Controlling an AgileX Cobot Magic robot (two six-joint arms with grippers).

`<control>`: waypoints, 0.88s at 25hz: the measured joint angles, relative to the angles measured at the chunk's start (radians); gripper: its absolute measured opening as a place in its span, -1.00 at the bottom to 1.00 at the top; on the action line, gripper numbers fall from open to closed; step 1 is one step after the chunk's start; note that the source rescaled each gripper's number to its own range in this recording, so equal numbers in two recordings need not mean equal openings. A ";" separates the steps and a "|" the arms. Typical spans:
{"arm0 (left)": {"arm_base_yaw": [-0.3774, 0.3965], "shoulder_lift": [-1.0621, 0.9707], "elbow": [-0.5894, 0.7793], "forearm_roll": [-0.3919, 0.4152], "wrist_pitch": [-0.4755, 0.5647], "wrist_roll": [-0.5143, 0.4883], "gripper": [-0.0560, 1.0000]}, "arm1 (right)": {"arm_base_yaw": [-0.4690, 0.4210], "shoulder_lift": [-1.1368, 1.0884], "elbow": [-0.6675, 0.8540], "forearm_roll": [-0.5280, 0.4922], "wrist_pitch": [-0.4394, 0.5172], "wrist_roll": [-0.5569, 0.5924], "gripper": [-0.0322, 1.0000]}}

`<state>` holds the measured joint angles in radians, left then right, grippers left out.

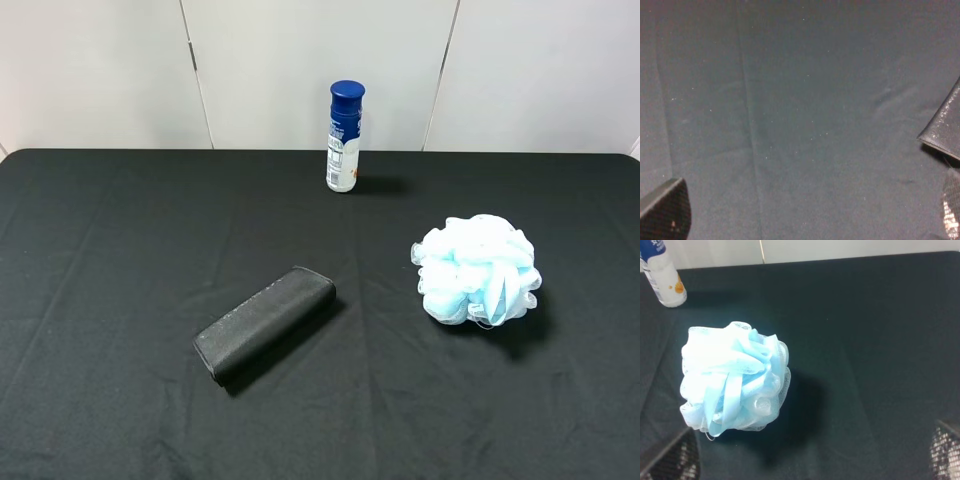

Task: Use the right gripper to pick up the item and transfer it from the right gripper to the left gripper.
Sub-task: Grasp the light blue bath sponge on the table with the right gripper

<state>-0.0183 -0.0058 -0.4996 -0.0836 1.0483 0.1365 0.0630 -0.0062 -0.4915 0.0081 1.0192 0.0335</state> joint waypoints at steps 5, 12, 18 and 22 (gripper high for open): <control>0.000 0.000 0.000 0.000 0.000 0.000 1.00 | 0.000 0.000 0.000 0.000 0.000 0.000 1.00; 0.000 0.000 0.000 0.000 0.000 0.000 1.00 | 0.000 0.000 0.000 0.000 0.000 0.000 1.00; 0.000 0.000 0.000 0.000 0.000 0.000 1.00 | 0.000 0.000 0.000 0.000 0.000 0.000 1.00; 0.000 0.000 0.000 0.000 0.000 0.000 1.00 | 0.000 0.000 0.000 0.000 0.000 0.000 1.00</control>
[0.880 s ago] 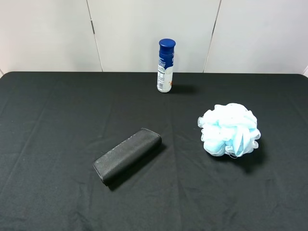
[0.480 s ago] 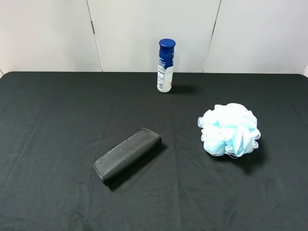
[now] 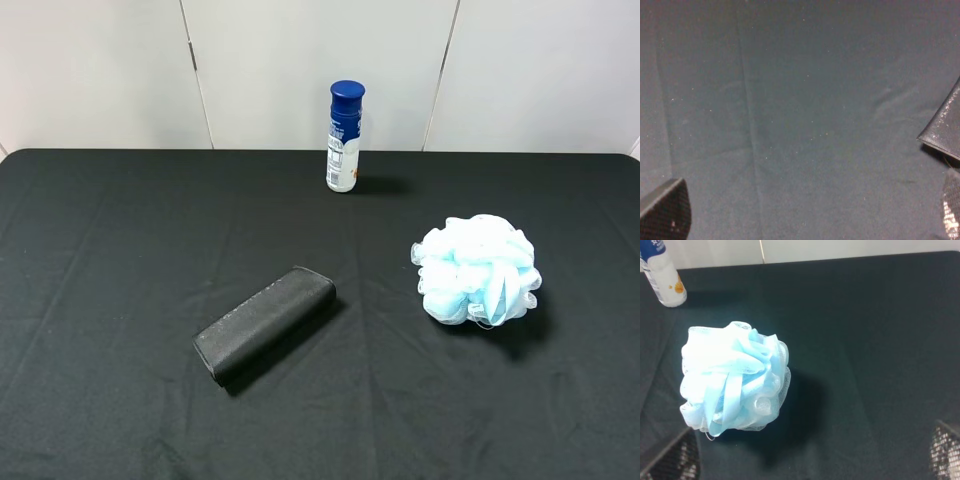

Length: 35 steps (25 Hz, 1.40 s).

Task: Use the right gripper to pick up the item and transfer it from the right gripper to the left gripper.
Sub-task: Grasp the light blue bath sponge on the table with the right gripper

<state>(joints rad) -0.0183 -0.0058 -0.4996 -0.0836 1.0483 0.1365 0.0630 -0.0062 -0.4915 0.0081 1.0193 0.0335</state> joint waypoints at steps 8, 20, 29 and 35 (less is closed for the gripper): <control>0.000 0.000 0.000 0.000 0.000 0.000 1.00 | 0.000 0.000 0.000 0.000 0.000 0.000 1.00; 0.000 0.000 0.000 0.000 0.000 0.000 1.00 | 0.000 0.000 0.000 0.000 0.000 0.000 1.00; 0.000 0.000 0.000 0.000 0.001 0.000 1.00 | 0.000 0.163 -0.094 0.007 -0.004 0.000 1.00; 0.000 0.000 0.000 0.000 0.001 0.000 1.00 | 0.000 0.520 -0.253 0.015 -0.040 -0.052 1.00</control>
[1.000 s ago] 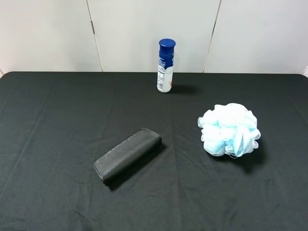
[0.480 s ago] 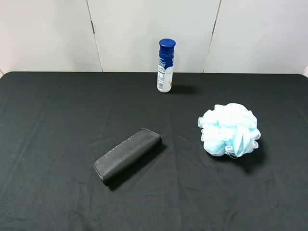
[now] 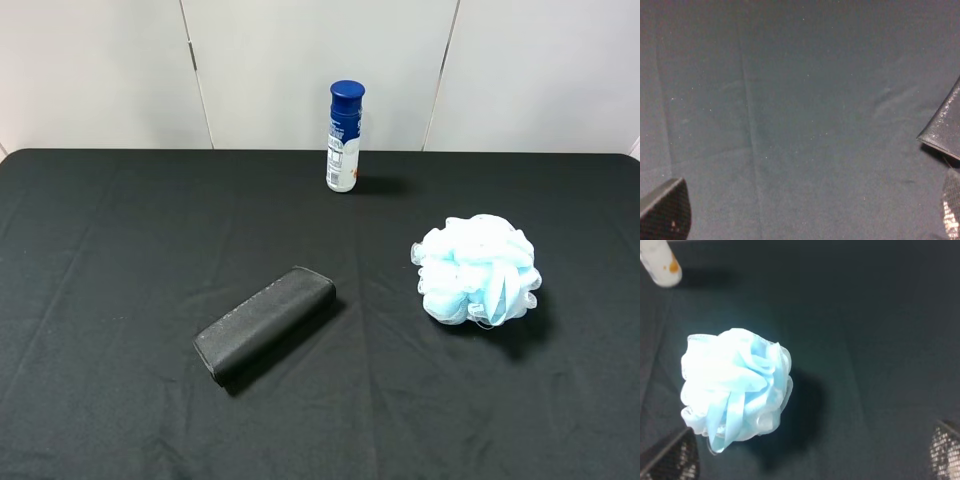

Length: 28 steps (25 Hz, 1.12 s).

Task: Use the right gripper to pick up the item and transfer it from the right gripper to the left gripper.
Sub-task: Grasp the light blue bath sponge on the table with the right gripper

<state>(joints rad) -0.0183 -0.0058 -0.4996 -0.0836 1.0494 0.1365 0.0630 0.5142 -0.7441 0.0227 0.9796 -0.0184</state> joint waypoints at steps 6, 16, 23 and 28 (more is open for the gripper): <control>0.000 0.000 0.000 0.000 0.000 0.000 1.00 | 0.000 0.361 -0.118 0.048 -0.060 -0.123 1.00; 0.000 0.000 0.000 0.000 0.000 0.000 1.00 | 0.092 0.781 -0.144 0.183 -0.219 -0.299 1.00; 0.000 0.000 0.000 0.000 0.000 0.000 1.00 | 0.119 1.021 -0.144 0.184 -0.344 -0.305 1.00; 0.000 0.000 0.000 0.000 0.000 0.000 1.00 | 0.119 1.162 -0.147 0.200 -0.356 -0.305 1.00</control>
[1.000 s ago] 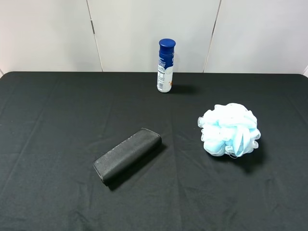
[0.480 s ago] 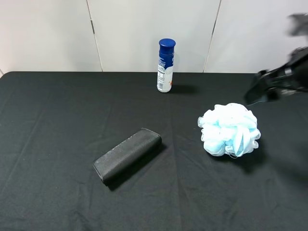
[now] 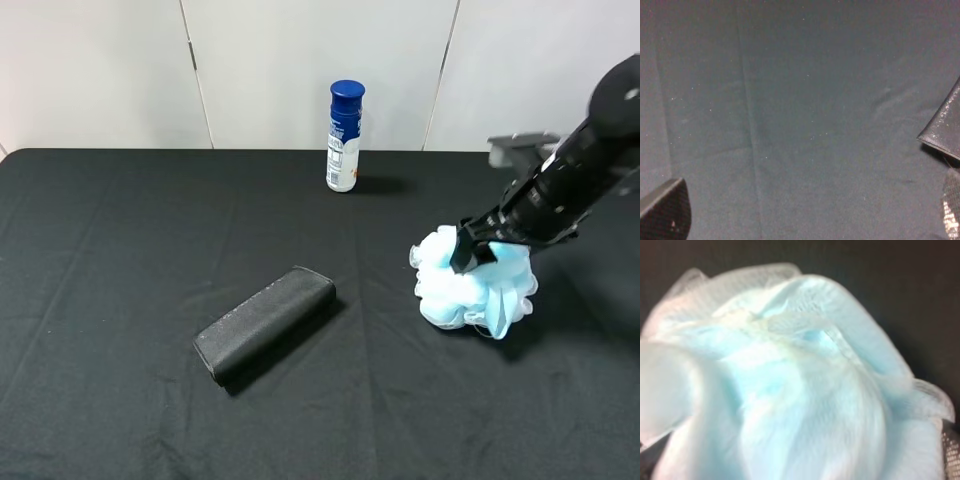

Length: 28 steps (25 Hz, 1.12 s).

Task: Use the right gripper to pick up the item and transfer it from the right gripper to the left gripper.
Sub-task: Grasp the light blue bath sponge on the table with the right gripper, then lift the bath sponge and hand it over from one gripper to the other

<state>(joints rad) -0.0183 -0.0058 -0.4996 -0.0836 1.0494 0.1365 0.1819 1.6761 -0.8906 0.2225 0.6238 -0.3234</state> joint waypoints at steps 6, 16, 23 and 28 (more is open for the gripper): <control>0.000 0.000 0.000 0.000 -0.001 0.000 1.00 | 0.001 0.055 -0.003 0.041 -0.008 0.000 0.08; 0.000 0.000 -0.007 0.000 -0.001 0.010 1.00 | 0.003 -0.015 -0.065 0.082 0.093 0.000 -0.46; 0.000 0.134 -0.136 -0.002 -0.002 0.085 1.00 | 0.003 -0.156 -0.198 0.165 0.298 0.000 -0.80; 0.000 0.310 -0.219 -0.052 -0.026 0.193 1.00 | 0.003 -0.238 -0.281 0.210 0.392 0.000 -0.84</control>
<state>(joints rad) -0.0183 0.3040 -0.7184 -0.1360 1.0232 0.3292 0.1853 1.4381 -1.1714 0.4326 1.0159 -0.3234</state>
